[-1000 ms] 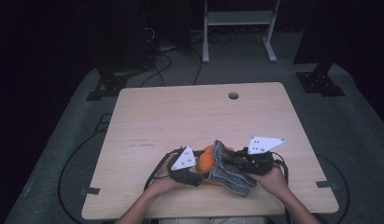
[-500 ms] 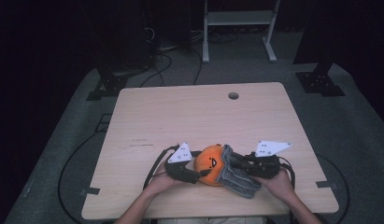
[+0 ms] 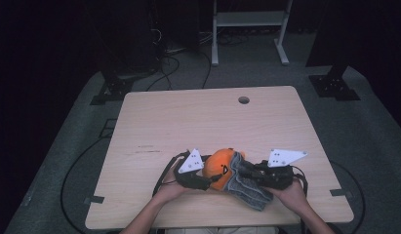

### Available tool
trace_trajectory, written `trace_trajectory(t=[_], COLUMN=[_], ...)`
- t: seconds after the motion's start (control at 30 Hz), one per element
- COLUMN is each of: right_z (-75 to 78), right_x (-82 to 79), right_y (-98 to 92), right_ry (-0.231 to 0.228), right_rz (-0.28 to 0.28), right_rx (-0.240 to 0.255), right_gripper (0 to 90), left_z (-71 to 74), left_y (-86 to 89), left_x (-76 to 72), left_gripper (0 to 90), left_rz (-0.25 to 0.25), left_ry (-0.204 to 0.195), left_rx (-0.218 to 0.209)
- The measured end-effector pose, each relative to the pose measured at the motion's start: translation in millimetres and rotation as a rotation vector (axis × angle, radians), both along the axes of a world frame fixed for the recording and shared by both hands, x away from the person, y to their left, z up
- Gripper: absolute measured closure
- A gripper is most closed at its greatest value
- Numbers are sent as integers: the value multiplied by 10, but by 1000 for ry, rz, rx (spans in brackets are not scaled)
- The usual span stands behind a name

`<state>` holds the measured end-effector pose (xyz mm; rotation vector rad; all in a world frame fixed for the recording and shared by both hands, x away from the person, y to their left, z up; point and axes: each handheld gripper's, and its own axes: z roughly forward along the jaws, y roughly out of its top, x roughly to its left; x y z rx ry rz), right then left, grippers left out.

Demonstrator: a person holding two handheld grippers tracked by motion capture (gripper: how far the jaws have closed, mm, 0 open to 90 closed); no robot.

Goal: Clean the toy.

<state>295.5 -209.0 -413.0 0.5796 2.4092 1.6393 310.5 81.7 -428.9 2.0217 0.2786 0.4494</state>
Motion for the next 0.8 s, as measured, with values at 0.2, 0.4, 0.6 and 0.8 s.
trace_trajectory(t=[0.2,0.4,0.6,0.8], right_z=[56,-21,-145,-74], right_x=[201,133,123,119], right_y=[213,309,64,-53], right_ry=[-13,-39,11,14], right_rz=[7,20,-18,-47], right_rx=[-9,-45,-67,-54], right_gripper=[756,756,757,756], left_z=[-55,-69,-85,-89], left_y=[17,99,104,75], left_x=[50,124,78,48], left_gripper=[163,227,281,310], left_rz=[-8,2,-17,-42], left_ry=[75,170,133,101], left_rx=[8,-74,-53,-35])
